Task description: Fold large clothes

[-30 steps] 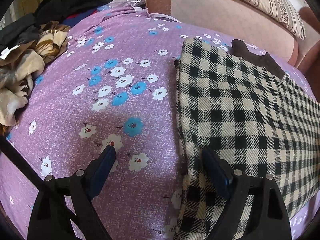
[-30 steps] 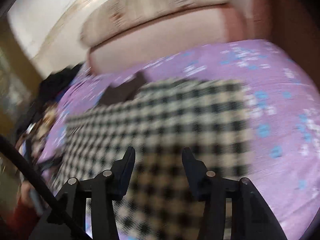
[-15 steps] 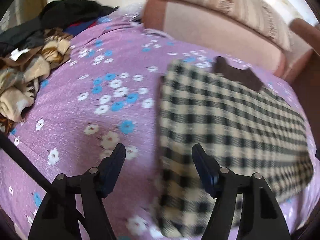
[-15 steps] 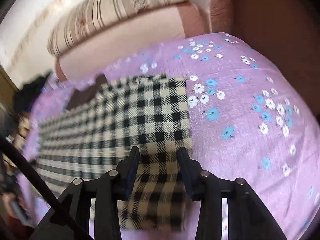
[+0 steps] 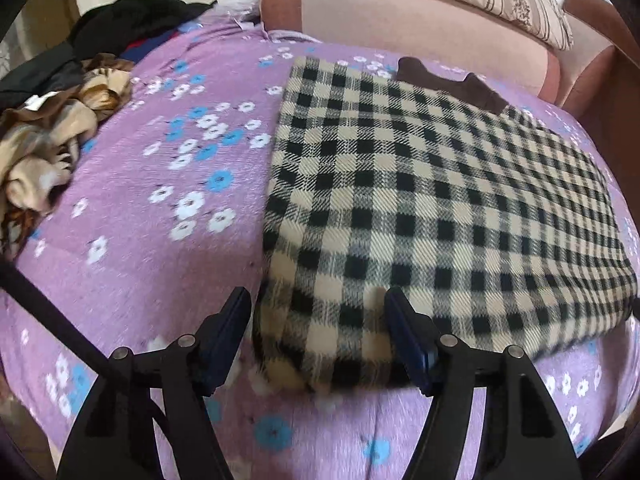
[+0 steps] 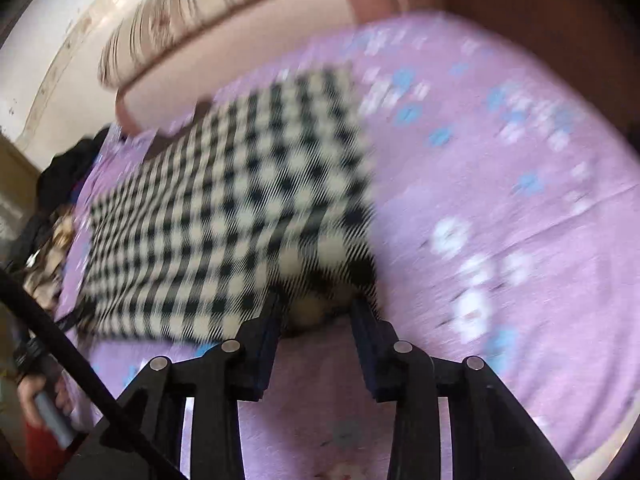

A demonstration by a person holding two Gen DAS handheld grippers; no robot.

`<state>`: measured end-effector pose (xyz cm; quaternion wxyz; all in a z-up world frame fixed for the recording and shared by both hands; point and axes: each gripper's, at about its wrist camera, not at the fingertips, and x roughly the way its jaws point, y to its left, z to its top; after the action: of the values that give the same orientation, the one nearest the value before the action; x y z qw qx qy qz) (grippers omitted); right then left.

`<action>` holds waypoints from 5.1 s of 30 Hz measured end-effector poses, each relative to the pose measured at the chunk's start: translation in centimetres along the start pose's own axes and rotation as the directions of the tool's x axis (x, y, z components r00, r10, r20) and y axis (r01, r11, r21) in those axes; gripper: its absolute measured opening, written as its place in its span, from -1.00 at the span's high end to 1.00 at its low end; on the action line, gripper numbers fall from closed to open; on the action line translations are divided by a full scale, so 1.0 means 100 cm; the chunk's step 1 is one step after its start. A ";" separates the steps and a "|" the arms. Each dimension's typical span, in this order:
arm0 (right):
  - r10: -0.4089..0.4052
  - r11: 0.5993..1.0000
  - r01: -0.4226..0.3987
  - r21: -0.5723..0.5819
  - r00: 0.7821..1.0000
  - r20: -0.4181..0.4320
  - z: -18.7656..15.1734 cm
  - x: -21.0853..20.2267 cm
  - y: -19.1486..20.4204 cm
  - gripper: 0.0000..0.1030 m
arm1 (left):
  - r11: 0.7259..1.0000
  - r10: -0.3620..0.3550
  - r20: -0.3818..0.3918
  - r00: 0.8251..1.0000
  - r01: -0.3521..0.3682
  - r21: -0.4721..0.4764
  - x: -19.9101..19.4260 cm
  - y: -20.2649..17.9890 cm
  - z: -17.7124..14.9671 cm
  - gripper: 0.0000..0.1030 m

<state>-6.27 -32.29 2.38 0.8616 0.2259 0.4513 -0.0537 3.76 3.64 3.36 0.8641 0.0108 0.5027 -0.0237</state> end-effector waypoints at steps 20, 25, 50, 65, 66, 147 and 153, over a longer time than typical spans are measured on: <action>-0.088 0.977 0.118 -0.179 0.983 0.164 -0.009 -0.009 0.059 -0.32 | 0.995 -0.032 0.092 0.995 0.023 0.101 -0.052 -0.054 -0.046 -0.33; -0.088 0.977 0.116 -0.179 0.984 0.156 -0.008 -0.004 0.060 -0.32 | 0.995 -0.034 0.085 0.996 0.025 0.098 -0.050 -0.055 -0.045 -0.33; -0.087 0.992 0.099 -0.083 0.987 0.136 -0.002 0.001 0.043 -0.32 | 0.994 -0.045 0.051 0.998 0.039 0.103 -0.040 -0.064 -0.045 -0.33; -0.055 0.978 0.029 0.205 0.991 0.123 0.010 -0.002 -0.025 -0.35 | 0.982 -0.124 0.029 0.992 0.119 0.149 -0.012 -0.116 -0.007 -0.33; -0.041 0.974 0.015 0.228 0.993 0.112 0.008 0.001 -0.031 -0.35 | 0.981 -0.127 0.018 0.992 0.123 0.152 -0.007 -0.120 -0.008 -0.33; 0.379 0.806 -0.433 -0.403 0.901 -0.212 -0.024 0.061 0.240 -0.12 | 0.873 -0.320 0.215 0.923 0.375 -0.311 -0.019 0.091 0.057 0.05; 0.331 0.873 -0.358 -0.331 0.934 -0.137 -0.019 0.043 0.189 -0.12 | 0.931 -0.320 0.098 0.942 0.332 -0.153 0.019 0.025 0.067 0.05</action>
<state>0.45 -14.15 4.41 0.8657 0.1475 0.4387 0.1904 10.59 5.82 5.01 0.8634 -0.1459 0.4666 -0.1249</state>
